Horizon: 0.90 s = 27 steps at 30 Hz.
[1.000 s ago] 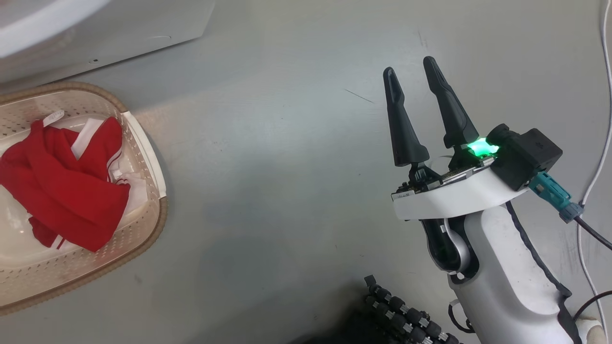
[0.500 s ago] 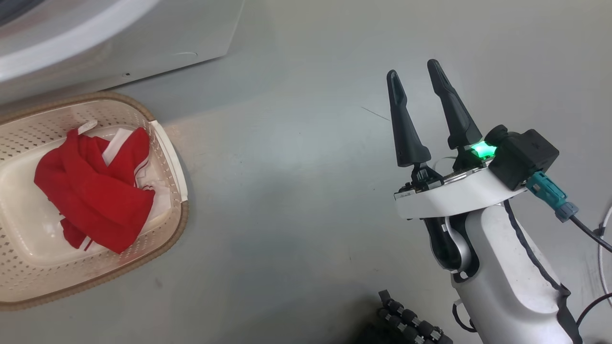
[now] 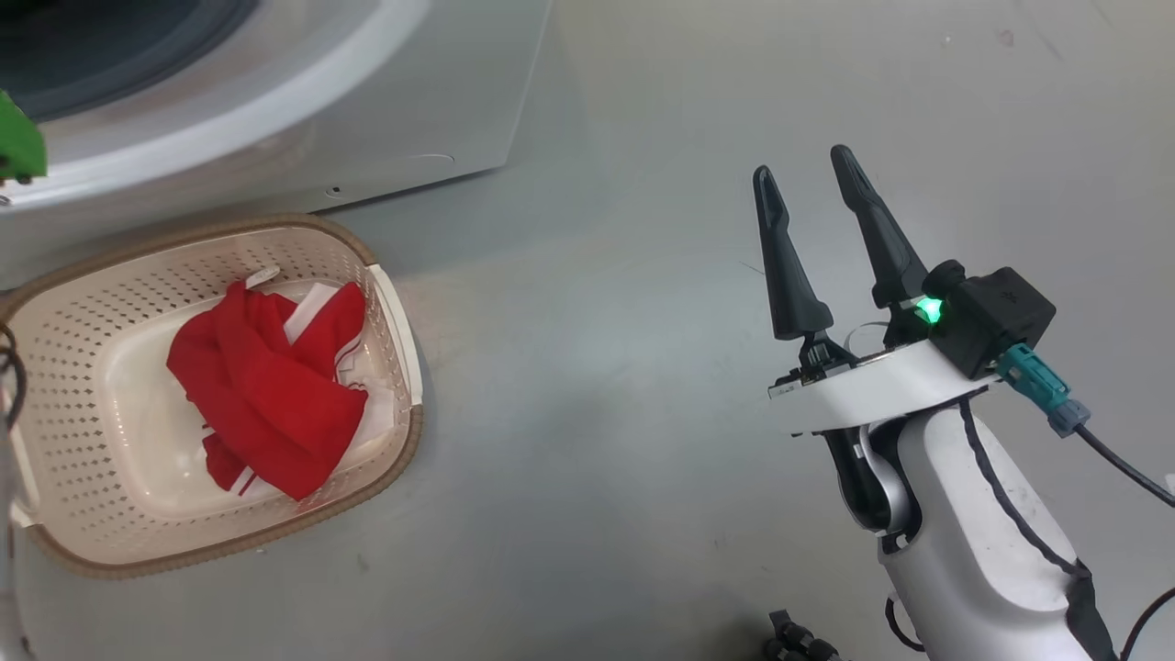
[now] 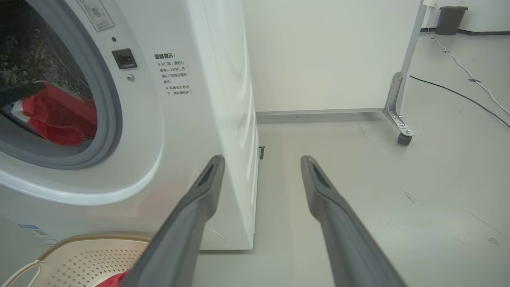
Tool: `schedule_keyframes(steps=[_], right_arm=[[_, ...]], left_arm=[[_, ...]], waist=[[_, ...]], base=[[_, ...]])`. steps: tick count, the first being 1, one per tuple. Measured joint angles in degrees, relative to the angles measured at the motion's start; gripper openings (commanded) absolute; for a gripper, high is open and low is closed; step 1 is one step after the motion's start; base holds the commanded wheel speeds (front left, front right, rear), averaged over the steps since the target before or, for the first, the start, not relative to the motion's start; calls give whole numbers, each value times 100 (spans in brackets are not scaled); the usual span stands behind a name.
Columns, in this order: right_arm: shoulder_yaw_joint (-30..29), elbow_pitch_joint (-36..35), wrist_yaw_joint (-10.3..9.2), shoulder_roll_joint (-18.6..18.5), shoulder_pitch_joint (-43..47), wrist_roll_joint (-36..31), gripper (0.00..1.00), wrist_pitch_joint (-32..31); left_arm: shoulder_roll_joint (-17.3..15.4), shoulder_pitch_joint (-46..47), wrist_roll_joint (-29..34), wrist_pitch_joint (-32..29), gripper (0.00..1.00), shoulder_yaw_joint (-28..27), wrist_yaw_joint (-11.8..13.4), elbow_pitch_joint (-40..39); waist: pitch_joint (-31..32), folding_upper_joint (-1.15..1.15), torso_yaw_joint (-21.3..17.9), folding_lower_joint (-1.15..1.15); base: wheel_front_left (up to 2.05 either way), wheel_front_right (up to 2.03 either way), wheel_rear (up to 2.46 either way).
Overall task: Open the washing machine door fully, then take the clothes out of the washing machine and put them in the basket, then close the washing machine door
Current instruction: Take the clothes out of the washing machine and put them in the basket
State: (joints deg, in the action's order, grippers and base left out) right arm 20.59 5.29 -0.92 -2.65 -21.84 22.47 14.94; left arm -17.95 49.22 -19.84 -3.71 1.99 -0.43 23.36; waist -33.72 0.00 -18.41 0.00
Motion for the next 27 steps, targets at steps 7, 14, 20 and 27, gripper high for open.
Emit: schedule_keyframes(steps=[7,14,20,27], right_arm=[[-78,152,55,-4,158,-155,100,0],[-152,318,86,-8,392,-263,100,0],[-255,460,143,-26,610,-450,100,-1],[-316,575,188,-42,842,-499,100,0]], left_arm=[[269,-717,-34,533,0,-11,57,-203],[508,-1298,-35,983,0,42,73,-513],[680,-1695,-34,1251,0,178,71,-758],[746,-2005,-30,1513,0,202,115,-1165]], waist=[[373,0,227,0],[792,0,420,0],[1172,0,567,0],[1613,0,728,0]], base=[[0,0,0],[0,0,0],[0,0,0],[0,0,0]])
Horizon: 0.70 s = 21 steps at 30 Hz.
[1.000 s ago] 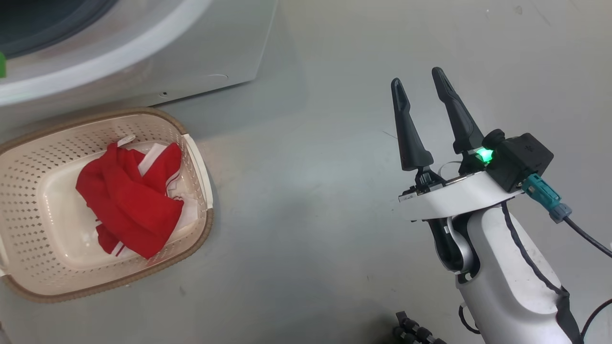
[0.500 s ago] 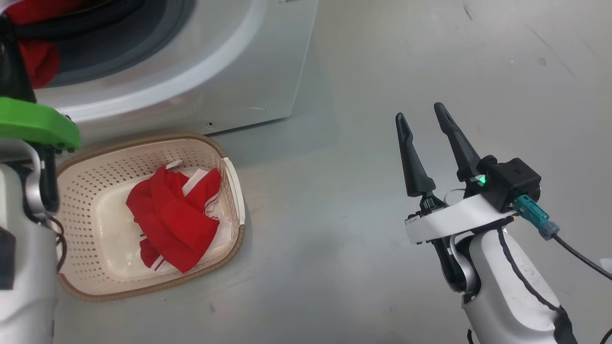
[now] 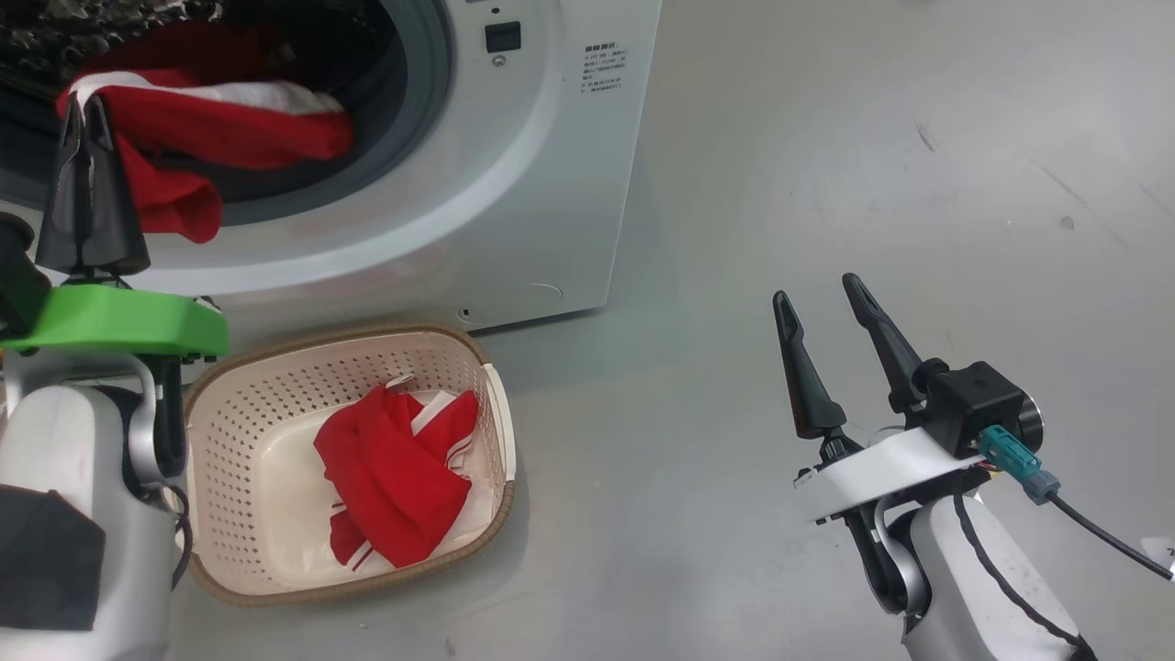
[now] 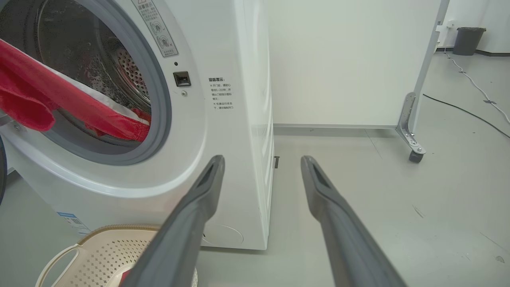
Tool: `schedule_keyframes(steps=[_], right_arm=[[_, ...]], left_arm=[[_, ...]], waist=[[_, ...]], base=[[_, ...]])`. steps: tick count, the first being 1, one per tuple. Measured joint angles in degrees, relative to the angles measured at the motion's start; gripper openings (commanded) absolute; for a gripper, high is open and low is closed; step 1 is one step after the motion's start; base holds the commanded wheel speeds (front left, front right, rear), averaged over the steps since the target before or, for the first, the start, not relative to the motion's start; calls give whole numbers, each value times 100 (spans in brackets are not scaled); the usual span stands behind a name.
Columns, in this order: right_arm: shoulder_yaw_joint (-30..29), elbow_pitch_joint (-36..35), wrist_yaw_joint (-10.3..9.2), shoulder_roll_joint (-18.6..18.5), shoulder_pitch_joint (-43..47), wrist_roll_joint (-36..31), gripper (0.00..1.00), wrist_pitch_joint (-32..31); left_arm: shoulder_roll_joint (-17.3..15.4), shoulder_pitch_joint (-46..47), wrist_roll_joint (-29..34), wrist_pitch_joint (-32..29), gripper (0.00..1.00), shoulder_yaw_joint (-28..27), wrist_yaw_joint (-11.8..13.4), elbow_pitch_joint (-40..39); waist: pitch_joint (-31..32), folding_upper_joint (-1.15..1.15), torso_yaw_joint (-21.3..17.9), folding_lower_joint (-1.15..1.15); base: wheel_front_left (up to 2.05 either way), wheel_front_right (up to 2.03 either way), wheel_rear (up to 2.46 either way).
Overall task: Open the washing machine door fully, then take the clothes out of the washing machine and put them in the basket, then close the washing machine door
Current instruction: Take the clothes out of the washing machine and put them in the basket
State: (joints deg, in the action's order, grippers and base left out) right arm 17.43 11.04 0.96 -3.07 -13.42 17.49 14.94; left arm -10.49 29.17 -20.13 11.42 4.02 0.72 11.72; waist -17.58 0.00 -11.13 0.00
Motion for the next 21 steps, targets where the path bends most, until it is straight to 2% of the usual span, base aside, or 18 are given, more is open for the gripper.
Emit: schedule_keyframes(steps=[8,21], right_arm=[[-34,132,94,0,237,-51,100,-1],[-94,229,143,2,672,-53,100,-1]], left_arm=[[51,-330,36,127,0,5,67,-437],[59,-870,134,177,0,-19,208,-1217]], waist=[[500,0,130,0],[1207,0,187,0]], base=[[0,0,0],[0,0,0]])
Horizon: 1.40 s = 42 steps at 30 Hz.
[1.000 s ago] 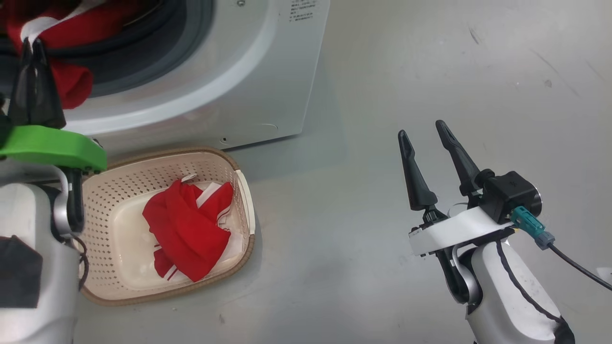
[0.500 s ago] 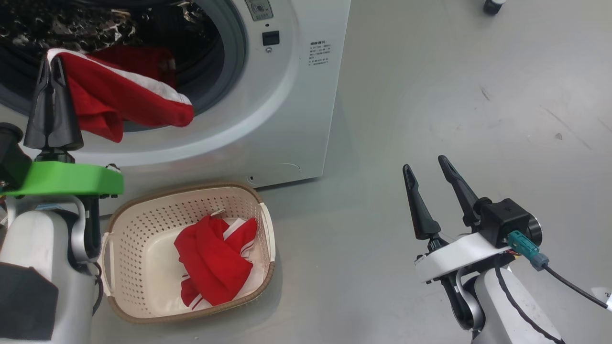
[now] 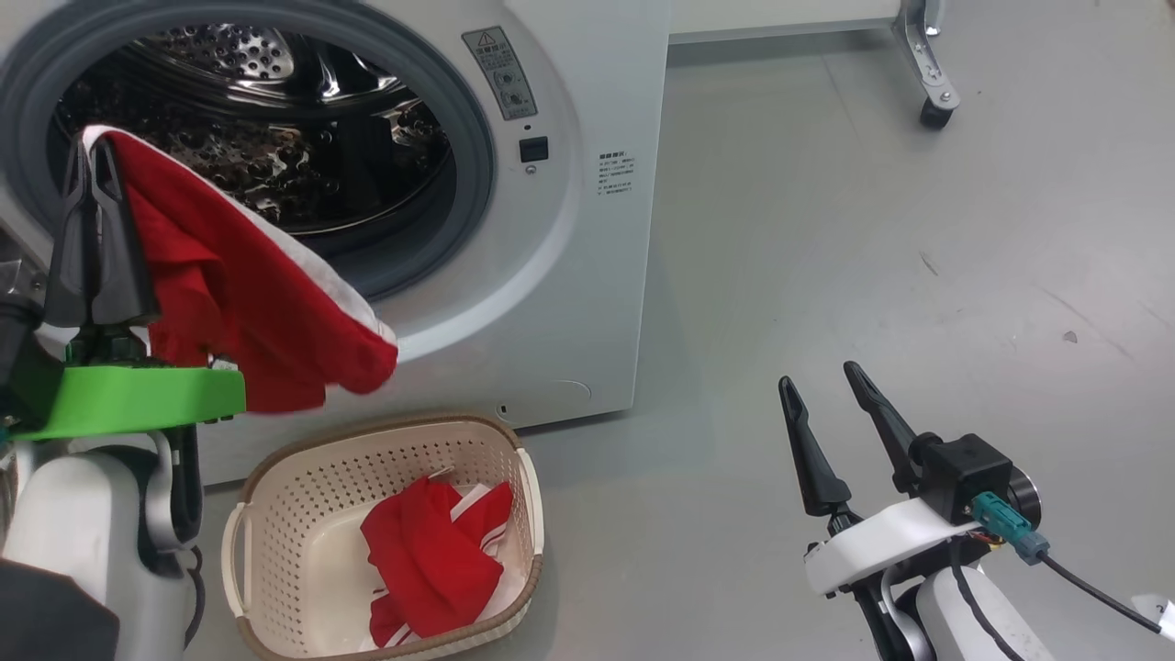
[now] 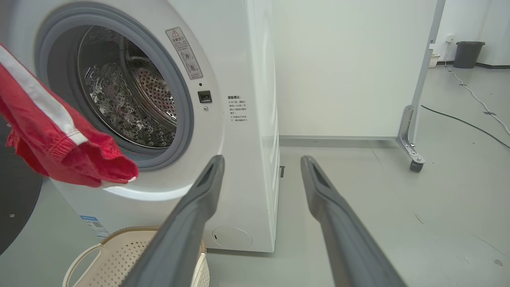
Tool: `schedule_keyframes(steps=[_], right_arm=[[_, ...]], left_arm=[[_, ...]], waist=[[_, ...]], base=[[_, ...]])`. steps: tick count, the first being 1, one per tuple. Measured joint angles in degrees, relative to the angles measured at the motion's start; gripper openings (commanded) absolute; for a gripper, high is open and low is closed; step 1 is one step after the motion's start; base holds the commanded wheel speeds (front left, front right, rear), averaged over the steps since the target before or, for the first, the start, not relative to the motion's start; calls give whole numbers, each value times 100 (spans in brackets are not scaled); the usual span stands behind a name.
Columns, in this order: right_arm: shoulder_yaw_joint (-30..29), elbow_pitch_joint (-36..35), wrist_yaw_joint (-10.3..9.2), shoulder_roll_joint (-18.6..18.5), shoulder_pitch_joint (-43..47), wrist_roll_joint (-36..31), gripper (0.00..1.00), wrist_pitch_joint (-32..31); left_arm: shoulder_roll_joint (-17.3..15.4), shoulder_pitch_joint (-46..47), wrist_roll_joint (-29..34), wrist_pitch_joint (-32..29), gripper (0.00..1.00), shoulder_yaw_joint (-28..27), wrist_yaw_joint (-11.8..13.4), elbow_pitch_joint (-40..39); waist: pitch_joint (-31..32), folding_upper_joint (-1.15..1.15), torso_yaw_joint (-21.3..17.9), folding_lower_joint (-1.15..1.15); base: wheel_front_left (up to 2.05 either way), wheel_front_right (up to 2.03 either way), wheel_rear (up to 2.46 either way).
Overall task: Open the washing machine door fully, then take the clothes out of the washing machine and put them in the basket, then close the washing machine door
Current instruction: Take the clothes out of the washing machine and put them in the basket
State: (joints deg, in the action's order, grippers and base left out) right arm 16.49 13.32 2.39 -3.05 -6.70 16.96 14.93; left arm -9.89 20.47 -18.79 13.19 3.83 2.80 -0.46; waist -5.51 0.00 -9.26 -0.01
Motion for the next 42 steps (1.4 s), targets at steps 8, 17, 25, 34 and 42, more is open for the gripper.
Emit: schedule_keyframes(steps=[8,17,25,34,42], right_arm=[[-66,-40,1,2,128,-25,100,0],[-102,-180,7,4,144,-57,100,0],[-125,-366,13,8,137,-60,100,0],[-120,-600,56,21,-105,-93,100,0],[-82,-770,57,22,-345,-89,100,1]], left_arm=[[43,-392,24,-22,0,18,80,-457],[69,-954,42,-263,0,7,199,-758],[287,-1425,-32,-539,0,-15,255,-762],[361,-1464,-164,-671,0,-65,294,-311],[352,-1441,-352,-781,0,-281,296,460]], waist=[[161,0,4,0],[81,0,17,0],[-242,0,16,0],[-841,0,-32,0],[-1458,0,-160,0]], base=[[0,0,0],[0,0,0],[0,0,0],[0,0,0],[0,0,0]])
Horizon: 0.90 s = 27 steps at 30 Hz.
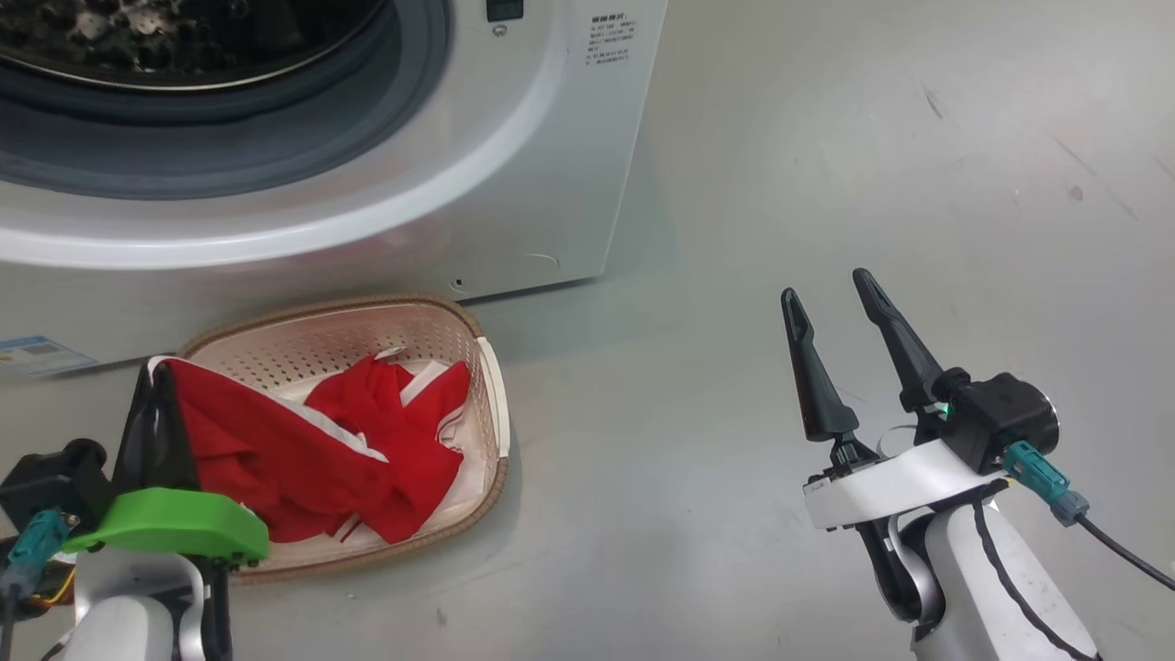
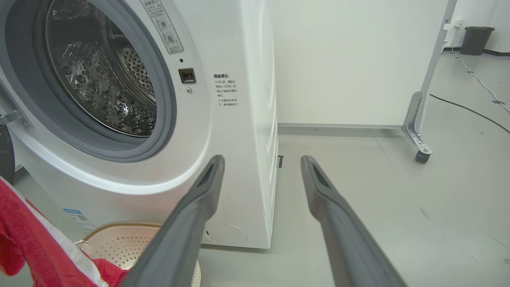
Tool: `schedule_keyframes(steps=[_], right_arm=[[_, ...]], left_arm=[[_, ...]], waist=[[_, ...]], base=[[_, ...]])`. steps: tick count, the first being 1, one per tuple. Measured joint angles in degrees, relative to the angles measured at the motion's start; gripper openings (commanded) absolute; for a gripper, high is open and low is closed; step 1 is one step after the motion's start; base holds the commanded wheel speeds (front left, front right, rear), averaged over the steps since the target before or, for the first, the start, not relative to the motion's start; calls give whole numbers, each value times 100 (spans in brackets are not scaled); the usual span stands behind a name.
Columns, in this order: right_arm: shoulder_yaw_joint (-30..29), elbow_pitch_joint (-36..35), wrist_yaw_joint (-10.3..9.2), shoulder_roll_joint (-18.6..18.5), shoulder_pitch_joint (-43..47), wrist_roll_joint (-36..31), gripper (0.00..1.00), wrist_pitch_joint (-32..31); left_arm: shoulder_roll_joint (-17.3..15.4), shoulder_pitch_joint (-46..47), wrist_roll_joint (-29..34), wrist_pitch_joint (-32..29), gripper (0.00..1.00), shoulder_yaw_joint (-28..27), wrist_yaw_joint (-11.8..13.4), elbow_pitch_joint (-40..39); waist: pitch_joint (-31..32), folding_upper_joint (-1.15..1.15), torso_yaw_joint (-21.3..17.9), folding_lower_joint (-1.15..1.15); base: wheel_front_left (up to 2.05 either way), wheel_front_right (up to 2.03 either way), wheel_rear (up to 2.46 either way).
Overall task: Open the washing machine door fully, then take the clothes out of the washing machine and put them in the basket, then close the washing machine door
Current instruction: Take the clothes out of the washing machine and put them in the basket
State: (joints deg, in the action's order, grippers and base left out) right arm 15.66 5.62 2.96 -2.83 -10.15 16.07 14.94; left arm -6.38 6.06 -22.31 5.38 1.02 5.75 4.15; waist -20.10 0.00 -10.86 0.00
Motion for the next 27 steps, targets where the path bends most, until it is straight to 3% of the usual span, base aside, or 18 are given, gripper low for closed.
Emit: schedule_keyframes(steps=[14,27], right_arm=[[164,-321,-11,2,-455,209,100,0],[318,-552,-68,1,-1108,385,100,0]], left_arm=[[-65,849,-337,-62,0,-265,-3,1112],[-199,1722,-703,-287,0,-497,-160,2187]], waist=[[-1135,0,-313,1],[-2196,0,-530,1]], base=[[0,0,0],[0,0,0]])
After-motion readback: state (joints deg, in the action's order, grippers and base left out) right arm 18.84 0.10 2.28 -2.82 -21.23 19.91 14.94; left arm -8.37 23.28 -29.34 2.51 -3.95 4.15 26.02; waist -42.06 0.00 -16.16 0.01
